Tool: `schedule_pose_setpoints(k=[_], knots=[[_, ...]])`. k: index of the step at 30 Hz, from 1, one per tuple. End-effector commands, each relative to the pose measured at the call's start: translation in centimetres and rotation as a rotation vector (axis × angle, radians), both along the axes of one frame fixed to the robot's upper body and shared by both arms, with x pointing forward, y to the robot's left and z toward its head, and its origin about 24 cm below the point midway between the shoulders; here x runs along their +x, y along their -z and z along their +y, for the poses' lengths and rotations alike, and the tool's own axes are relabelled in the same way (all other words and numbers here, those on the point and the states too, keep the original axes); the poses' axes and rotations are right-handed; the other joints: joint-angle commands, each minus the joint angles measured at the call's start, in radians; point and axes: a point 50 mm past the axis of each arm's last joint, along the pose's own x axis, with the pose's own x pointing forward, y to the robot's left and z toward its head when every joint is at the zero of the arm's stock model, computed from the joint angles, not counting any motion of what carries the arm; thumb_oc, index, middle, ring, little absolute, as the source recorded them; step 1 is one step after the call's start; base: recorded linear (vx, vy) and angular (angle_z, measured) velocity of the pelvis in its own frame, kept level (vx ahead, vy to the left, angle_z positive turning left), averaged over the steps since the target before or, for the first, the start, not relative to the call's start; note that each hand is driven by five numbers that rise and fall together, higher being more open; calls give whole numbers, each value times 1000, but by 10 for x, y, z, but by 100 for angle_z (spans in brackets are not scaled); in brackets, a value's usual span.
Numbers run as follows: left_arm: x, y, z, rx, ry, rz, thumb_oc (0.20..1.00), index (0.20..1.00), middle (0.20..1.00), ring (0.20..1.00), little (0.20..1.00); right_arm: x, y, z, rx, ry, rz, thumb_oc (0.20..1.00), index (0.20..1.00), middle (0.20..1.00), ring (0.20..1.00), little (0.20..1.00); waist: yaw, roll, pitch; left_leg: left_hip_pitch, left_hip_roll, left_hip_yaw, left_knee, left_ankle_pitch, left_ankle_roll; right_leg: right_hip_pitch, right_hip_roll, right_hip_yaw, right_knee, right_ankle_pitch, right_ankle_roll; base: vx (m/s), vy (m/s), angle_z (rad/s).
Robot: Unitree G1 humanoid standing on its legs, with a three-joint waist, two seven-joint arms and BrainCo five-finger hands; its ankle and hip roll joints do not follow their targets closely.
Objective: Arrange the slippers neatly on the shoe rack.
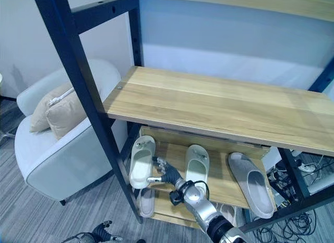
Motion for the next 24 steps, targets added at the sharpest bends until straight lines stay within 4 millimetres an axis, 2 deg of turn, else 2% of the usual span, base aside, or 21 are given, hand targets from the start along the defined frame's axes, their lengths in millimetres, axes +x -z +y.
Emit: schedule_pose_setpoints(k=[1,2,3,4,5,6,7,8,9,10,11,17,20,24], knots=[[-2,5,-36,-62,69,6,1000,1000,1000,1000,1000,39,-69,-39,63,213,-290,1000,1000,1000,1000,1000,11,-11,-1,54,21,20,7,-131,-20,-91,-85,-17,44,59,86,27,-84,59],[-3,5,-36,-66,62,11,1000,1000,1000,1000,1000,45,-80,-50,48,252,-332,1000,1000,1000,1000,1000,11,-11,-3,53,22,25,7,-132,-21,-88,-83,-14,34,63,86,29,-42,25],[-12,8,-34,-69,17,34,1000,1000,1000,1000,1000,36,-160,-40,-37,236,-749,1000,1000,1000,1000,1000,1,-8,-7,50,25,40,7,-130,-20,-89,-82,2,17,75,89,-2,-5,6],[-10,7,-32,-68,-21,24,1000,1000,1000,1000,1000,13,-151,-53,-98,234,-780,1000,1000,1000,1000,1000,-19,0,-4,48,27,54,7,-130,-18,-94,-82,12,18,78,90,-12,18,-18],[-19,9,-33,-84,-61,32,1000,1000,1000,1000,1000,-21,-106,-84,-375,343,-783,1000,1000,1000,1000,1000,-46,16,7,56,30,71,7,-136,-13,-95,-79,32,12,81,93,3,15,-23],[-22,10,-32,-77,-58,38,1000,1000,1000,1000,1000,-24,-93,-88,-487,363,-785,1000,1000,1000,1000,1000,-49,19,10,60,32,75,7,-144,-13,-91,-76,39,8,76,94,11,-15,-23],[-23,10,-29,-62,-47,31,1000,1000,1000,1000,1000,-22,-84,-101,-737,384,-837,1000,1000,1000,1000,1000,-47,19,15,60,32,76,7,-146,-12,-91,-74,46,4,76,94,17,-29,-36],[-23,10,-29,-63,-47,32,1000,1000,1000,1000,1000,-22,-83,-101,-739,385,-838,1000,1000,1000,1000,1000,-46,20,17,63,33,78,7,-148,-12,-89,-73,48,4,76,93,3,-42,-76],[-20,9,-28,-68,-44,16,1000,1000,1000,1000,1000,-19,-77,-117,-924,402,-838,1000,1000,1000,1000,1000,-42,18,20,62,34,79,7,-148,-12,-89,-72,51,0,75,94,5,-20,-111],[-20,9,-28,-68,-45,15,1000,1000,1000,1000,1000,-18,-77,-117,-925,402,-840,1000,1000,1000,1000,1000,-42,19,21,62,34,81,7,-149,-13,-89,-72,53,0,75,94,7,-42,-84],[-16,7,-29,-79,-45,1,1000,1000,1000,1000,1000,-16,-66,-135,-1044,428,-789,1000,1000,1000,1000,1000,-39,19,24,58,36,81,7,-149,-15,-94,-70,53,0,70,95,7,-26,-38],[-13,7,-31,-81,-52,-5,1000,1000,1000,1000,1000,-13,-39,-147,-1073,492,-653,1000,1000,1000,1000,1000,-37,18,27,61,40,74,7,-150,-21,-83,-66,49,0,58,91,37,-22,6],[-16,8,-31,-73,-59,2,1000,1000,1000,1000,1000,-11,-33,-137,-984,490,-611,1000,1000,1000,1000,1000,-34,17,33,61,42,69,7,-149,-23,-82,-64,45,0,58,87,19,-10,2],[-19,9,-30,-71,-64,11,1000,1000,1000,1000,1000,-10,-20,-129,-969,446,-566,1000,1000,1000,1000,1000,-28,14,39,63,45,65,7,-149,-25,-77,-60,39,0,52,83,37,-13,12]])
